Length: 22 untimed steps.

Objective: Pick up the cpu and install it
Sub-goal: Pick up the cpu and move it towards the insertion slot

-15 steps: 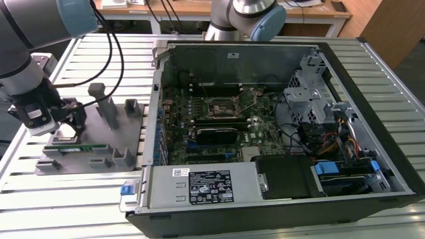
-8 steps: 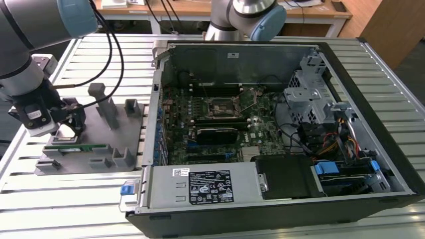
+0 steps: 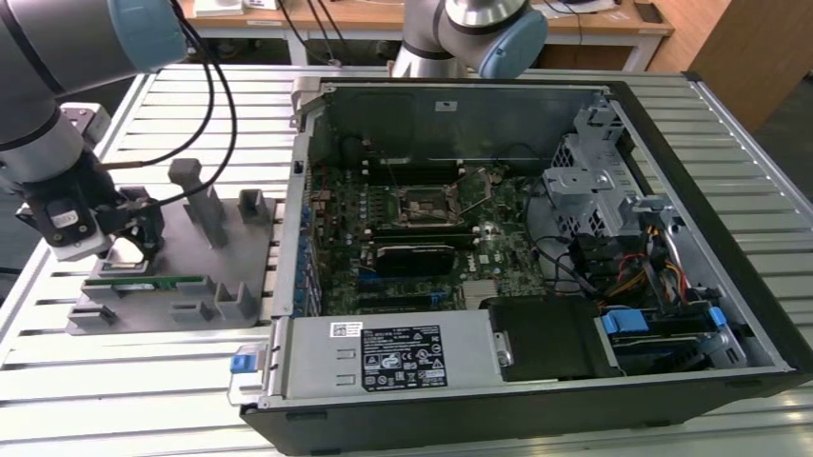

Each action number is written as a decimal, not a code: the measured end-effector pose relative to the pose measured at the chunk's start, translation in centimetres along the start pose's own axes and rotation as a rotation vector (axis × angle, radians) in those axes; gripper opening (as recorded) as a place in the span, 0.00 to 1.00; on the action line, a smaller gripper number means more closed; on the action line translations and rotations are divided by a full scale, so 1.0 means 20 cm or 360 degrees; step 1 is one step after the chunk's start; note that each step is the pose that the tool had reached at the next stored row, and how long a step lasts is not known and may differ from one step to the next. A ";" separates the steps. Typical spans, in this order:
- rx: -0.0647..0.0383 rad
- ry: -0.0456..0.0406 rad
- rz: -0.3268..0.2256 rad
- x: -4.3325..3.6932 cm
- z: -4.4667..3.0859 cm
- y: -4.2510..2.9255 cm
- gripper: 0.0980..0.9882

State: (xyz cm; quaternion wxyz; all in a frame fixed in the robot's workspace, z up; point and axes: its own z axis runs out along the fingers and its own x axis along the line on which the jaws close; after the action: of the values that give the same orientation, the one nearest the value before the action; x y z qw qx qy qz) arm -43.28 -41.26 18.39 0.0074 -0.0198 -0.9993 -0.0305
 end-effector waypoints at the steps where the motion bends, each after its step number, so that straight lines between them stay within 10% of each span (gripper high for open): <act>1: 0.0000 -0.0002 0.0000 0.001 -0.001 0.000 0.60; 22: 0.0000 -0.0008 0.0000 0.016 -0.052 0.003 0.49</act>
State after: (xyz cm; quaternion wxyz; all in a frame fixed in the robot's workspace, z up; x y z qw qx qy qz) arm -43.59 -41.26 19.43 0.0050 -0.0200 -0.9993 -0.0305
